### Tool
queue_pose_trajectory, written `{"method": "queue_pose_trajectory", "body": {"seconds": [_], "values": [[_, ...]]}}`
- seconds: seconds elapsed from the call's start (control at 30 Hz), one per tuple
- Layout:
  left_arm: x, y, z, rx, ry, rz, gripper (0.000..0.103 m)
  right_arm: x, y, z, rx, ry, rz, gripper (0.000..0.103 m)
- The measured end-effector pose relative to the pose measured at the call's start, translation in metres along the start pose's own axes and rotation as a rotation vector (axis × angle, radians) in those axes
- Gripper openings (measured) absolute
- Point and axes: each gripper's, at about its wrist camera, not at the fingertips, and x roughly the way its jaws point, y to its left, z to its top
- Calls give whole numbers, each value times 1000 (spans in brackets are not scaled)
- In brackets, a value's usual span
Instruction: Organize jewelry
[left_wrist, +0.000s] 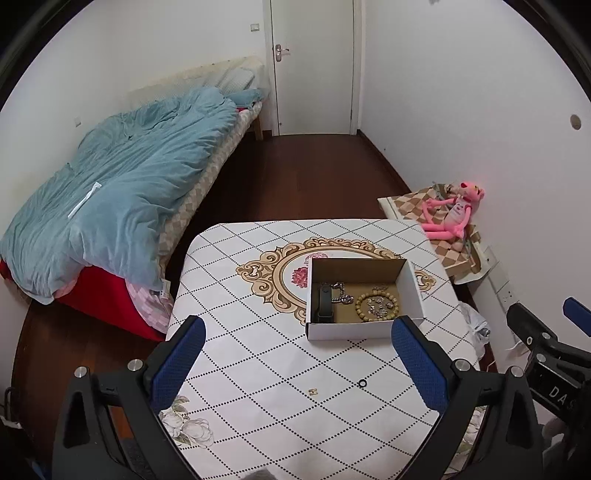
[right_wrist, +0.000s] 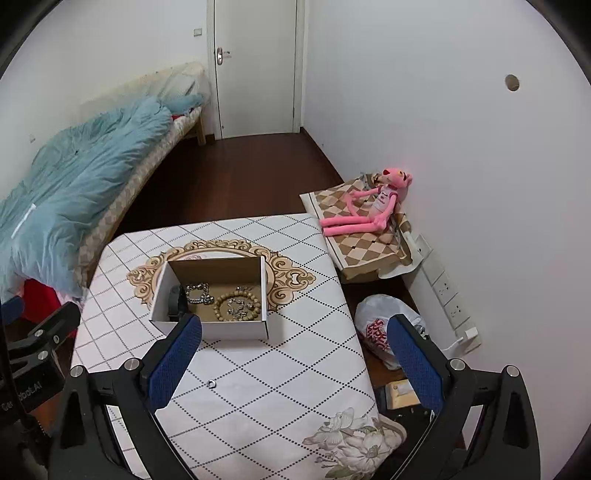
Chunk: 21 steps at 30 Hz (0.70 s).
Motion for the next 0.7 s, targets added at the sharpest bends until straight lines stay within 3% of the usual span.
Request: {"method": "queue_pose_trajectory", "body": {"seconds": [0.17, 0.27, 0.37, 0.5, 0.63, 0.7], "values": [[2, 4, -5, -14, 13, -6, 103, -10, 0, 0, 12, -12, 22, 102], [17, 8, -13, -33, 45, 9, 103, 2, 2, -6, 14, 28, 57, 102], [40, 16, -29, -47, 84, 31, 103, 34, 12, -24, -1, 106, 95, 102], [80, 30, -61, -49, 188, 118, 103, 89, 34, -65, -32, 180, 162, 101], [114, 42, -92, -49, 298, 176, 103, 138, 58, -101, -47, 278, 219, 69], [125, 47, -104, -52, 336, 194, 103, 156, 69, -114, -53, 307, 245, 68]]}}
